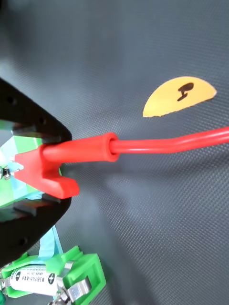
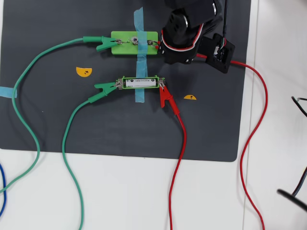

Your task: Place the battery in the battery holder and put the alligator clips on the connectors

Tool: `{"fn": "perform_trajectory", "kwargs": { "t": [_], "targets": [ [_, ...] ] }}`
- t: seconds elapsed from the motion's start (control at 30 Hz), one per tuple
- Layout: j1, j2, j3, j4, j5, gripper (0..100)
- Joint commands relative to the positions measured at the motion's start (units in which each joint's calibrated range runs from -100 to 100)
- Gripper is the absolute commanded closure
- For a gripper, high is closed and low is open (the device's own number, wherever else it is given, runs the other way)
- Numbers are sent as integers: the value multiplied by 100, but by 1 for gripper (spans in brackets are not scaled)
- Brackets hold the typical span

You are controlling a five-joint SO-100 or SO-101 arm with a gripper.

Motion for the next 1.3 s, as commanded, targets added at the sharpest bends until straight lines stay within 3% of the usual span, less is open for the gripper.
{"fn": "perform_trajectory", "kwargs": {
  "t": [0.0,0.7,0.77,0.9,1.27],
  "targets": [
    [326,-197,-19,10,-31,99],
    [336,-282,218,-59,-99,98],
    [285,-299,498,-119,109,86],
    [235,-469,814,-446,136,74],
    [275,-2698,1586,-721,307,70]
  ]
}}
